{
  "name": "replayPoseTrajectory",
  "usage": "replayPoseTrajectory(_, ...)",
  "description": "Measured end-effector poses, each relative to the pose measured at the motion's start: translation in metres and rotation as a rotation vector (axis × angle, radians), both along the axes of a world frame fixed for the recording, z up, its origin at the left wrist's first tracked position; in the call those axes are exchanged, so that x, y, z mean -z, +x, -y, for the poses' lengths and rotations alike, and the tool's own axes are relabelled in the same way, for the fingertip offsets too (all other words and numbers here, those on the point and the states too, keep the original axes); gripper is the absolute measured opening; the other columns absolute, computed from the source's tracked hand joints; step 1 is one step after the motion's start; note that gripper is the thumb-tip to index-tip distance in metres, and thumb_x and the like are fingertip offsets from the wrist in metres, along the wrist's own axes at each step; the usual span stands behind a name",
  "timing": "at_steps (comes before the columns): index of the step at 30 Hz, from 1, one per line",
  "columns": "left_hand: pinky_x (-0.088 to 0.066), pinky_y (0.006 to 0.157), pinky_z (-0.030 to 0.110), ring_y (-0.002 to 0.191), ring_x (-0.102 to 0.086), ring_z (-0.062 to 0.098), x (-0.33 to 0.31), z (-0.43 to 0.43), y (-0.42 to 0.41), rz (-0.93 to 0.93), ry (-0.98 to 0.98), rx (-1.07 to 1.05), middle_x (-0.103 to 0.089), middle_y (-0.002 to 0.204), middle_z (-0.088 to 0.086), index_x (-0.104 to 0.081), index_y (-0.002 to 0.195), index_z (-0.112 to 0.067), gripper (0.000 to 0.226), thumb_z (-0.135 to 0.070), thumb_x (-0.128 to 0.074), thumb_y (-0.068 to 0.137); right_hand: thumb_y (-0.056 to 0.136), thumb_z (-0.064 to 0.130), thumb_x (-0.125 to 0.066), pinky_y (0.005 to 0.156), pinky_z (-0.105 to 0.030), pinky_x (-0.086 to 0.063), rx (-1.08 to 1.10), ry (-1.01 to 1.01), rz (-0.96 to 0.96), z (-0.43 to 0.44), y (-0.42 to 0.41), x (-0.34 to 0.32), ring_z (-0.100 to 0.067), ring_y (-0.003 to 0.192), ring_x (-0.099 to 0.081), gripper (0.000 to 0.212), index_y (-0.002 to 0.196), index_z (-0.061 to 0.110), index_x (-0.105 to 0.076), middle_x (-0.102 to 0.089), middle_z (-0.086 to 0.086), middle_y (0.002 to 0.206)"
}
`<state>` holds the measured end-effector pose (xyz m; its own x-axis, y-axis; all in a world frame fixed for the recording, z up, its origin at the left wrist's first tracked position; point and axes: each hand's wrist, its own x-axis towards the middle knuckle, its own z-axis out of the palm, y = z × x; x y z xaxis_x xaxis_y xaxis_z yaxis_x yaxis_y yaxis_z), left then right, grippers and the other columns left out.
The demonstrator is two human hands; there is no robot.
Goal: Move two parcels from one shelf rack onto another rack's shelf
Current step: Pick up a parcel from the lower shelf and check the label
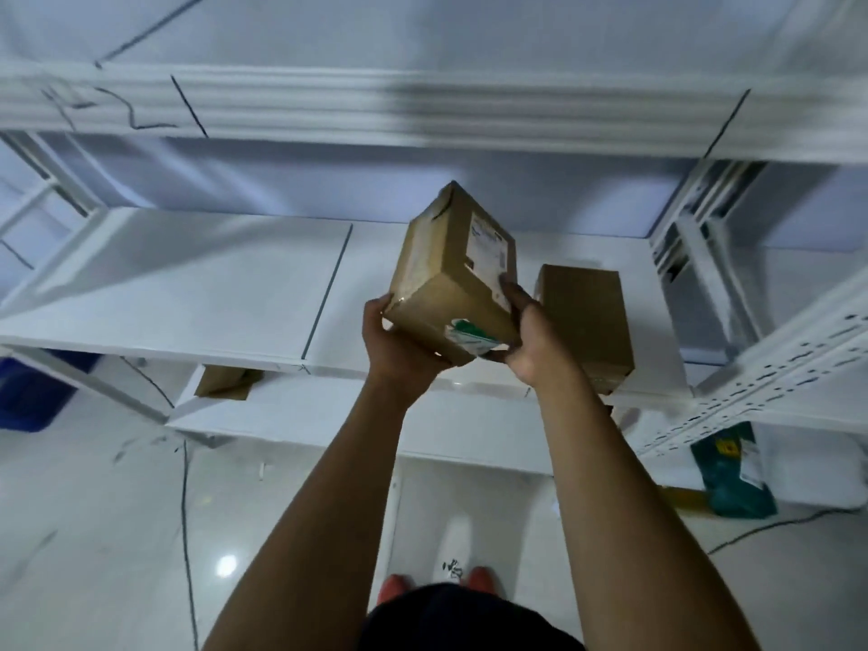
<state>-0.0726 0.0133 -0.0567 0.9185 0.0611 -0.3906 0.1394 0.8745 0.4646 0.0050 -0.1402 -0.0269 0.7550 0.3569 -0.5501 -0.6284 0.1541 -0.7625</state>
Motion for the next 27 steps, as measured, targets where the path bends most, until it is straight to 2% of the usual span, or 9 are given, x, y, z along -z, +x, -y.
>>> replayPoseTrajectory(2, -0.025, 0.119, 0.077, 0.151, -0.038, 0.055, 0.01, 0.004, -0.014, 0.077, -0.144, 0.036, -0.049, 0.159, 0.026, -0.051, 0.156, -0.012, 0.083, -0.058, -0.048, 0.087, 0.095, 0.048, -0.064, 0.102, -0.06, -0.053, 0.028, 0.165, -0.016, -0.003, -0.013, -0.001, -0.037, 0.117, -0.069, 0.04, 0.125, 0.022, -0.069, -0.077, -0.012, 0.121)
replayPoseTrajectory(4, -0.025, 0.118, 0.08, 0.151, -0.037, 0.057, 0.012, -0.003, -0.023, 0.062, -0.089, 0.053, -0.047, 0.161, 0.029, -0.05, 0.157, -0.01, 0.081, -0.056, -0.049, 0.09, 0.093, 0.047, -0.068, 0.098, -0.059, -0.056, 0.046, 0.162, 0.009, -0.004, -0.025, 0.005, -0.036, 0.116, -0.07, 0.046, 0.132, 0.023, -0.067, -0.077, -0.01, 0.123)
replayPoseTrajectory(8, -0.043, 0.112, 0.074, 0.13, -0.057, 0.049, -0.006, -0.021, -0.021, -0.085, 0.329, 0.029, -0.061, 0.136, 0.023, -0.055, 0.149, -0.01, 0.055, -0.035, -0.048, 0.101, 0.089, 0.046, -0.072, 0.086, -0.05, -0.062, 0.158, 0.08, 0.066, -0.001, -0.038, 0.016, -0.034, 0.117, -0.071, 0.05, 0.134, 0.025, -0.065, -0.078, -0.009, 0.122)
replayPoseTrajectory(11, -0.056, 0.105, 0.061, 0.118, -0.067, 0.038, -0.023, -0.021, -0.016, -0.167, 0.585, 0.071, -0.065, 0.136, 0.014, -0.054, 0.15, -0.022, 0.052, -0.047, -0.055, 0.104, 0.089, 0.036, -0.075, 0.067, -0.036, -0.063, 0.227, 0.025, 0.179, 0.003, -0.04, 0.011, -0.032, 0.114, -0.073, 0.051, 0.137, 0.022, -0.064, -0.078, -0.009, 0.122)
replayPoseTrajectory(14, -0.055, 0.107, 0.058, 0.129, -0.065, 0.033, -0.031, -0.021, -0.017, -0.103, 0.822, 0.221, -0.067, 0.143, 0.009, -0.056, 0.148, -0.032, 0.058, -0.065, -0.05, 0.101, 0.097, 0.034, -0.065, 0.073, -0.034, -0.063, 0.261, 0.068, 0.309, 0.007, -0.043, 0.001, -0.024, 0.109, -0.076, 0.041, 0.137, 0.024, -0.063, -0.077, -0.006, 0.125)
replayPoseTrajectory(16, -0.056, 0.107, 0.056, 0.132, -0.065, 0.03, -0.035, -0.023, -0.019, -0.048, 0.889, 0.246, -0.07, 0.141, 0.004, -0.058, 0.146, -0.033, 0.055, -0.065, -0.046, 0.102, 0.102, 0.035, -0.056, 0.081, -0.036, -0.062, 0.272, 0.113, 0.366, 0.012, -0.045, -0.006, -0.021, 0.112, -0.075, 0.033, 0.133, 0.031, -0.064, -0.076, -0.001, 0.127)
replayPoseTrajectory(20, -0.061, 0.102, 0.052, 0.127, -0.07, 0.032, -0.036, -0.028, -0.02, 0.103, 0.879, 0.255, -0.068, 0.145, 0.003, -0.055, 0.152, -0.033, 0.061, -0.058, -0.054, 0.097, 0.104, 0.03, -0.052, 0.095, -0.04, -0.059, 0.276, 0.184, 0.428, 0.025, -0.05, -0.01, -0.024, 0.127, -0.067, 0.042, 0.146, 0.026, -0.057, -0.07, -0.002, 0.139)
replayPoseTrajectory(23, -0.061, 0.102, 0.051, 0.131, -0.067, 0.037, -0.036, -0.029, -0.023, 0.145, 0.861, 0.242, -0.064, 0.152, 0.006, -0.047, 0.159, -0.031, 0.076, -0.057, -0.062, 0.089, 0.102, 0.021, -0.052, 0.091, -0.037, -0.06, 0.286, 0.228, 0.447, 0.031, -0.054, -0.011, -0.025, 0.13, -0.065, 0.042, 0.144, 0.024, -0.057, -0.071, -0.001, 0.137)
replayPoseTrajectory(27, -0.055, 0.109, 0.062, 0.137, -0.063, 0.04, -0.035, -0.03, -0.022, 0.162, 0.828, 0.221, -0.064, 0.152, 0.01, -0.047, 0.16, -0.028, 0.076, -0.049, -0.064, 0.089, 0.098, 0.021, -0.056, 0.093, -0.04, -0.059, 0.278, 0.25, 0.486, 0.034, -0.056, -0.017, -0.028, 0.133, -0.062, 0.051, 0.149, 0.022, -0.054, -0.068, -0.004, 0.141)
